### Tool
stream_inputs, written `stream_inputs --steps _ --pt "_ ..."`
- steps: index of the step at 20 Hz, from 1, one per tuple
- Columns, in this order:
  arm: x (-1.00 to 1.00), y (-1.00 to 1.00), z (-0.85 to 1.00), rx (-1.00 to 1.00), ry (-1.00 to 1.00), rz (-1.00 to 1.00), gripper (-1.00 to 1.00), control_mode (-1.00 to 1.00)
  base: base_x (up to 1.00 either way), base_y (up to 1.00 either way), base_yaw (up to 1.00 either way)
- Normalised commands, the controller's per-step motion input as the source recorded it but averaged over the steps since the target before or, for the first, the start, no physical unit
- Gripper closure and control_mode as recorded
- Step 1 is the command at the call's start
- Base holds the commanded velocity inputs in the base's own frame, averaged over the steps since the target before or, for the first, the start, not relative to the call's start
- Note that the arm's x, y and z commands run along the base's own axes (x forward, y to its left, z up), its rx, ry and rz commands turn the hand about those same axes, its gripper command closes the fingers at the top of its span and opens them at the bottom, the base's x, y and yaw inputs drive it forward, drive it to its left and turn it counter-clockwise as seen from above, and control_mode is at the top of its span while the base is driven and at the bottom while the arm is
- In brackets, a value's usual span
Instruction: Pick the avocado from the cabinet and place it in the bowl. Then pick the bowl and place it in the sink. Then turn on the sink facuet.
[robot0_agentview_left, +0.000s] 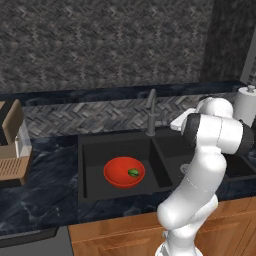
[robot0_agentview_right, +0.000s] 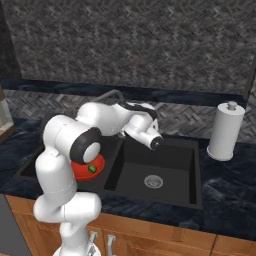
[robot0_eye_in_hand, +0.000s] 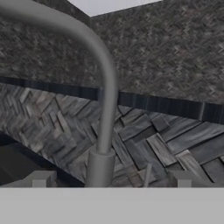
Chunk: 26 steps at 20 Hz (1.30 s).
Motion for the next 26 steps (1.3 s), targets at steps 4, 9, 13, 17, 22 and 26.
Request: stream_inputs --steps 4,9,13,17,22,26 --pt "0.24 0.01 -0.01 0.0 0.0 0.0 -1.0 -1.0 0.0 0.0 0.0" --pt "0.34 0.05 -0.01 0.0 0.0 0.0 -1.0 -1.0 0.0 0.0 0.0" --pt "0.25 0.24 0.0 0.0 0.0 0.0 -1.0 -1.0 0.0 0.0 0.0" --pt "0.21 0.23 -0.06 0.0 0.0 0.0 -1.0 -1.0 0.0 0.0 0.0" --pt "0.27 0.12 -0.08 0.0 0.03 0.0 -1.0 -1.0 0.0 0.0 0.0" --pt "0.39 0.0 -0.13 0.0 0.05 0.0 -1.0 -1.0 0.0 0.0 0.0"
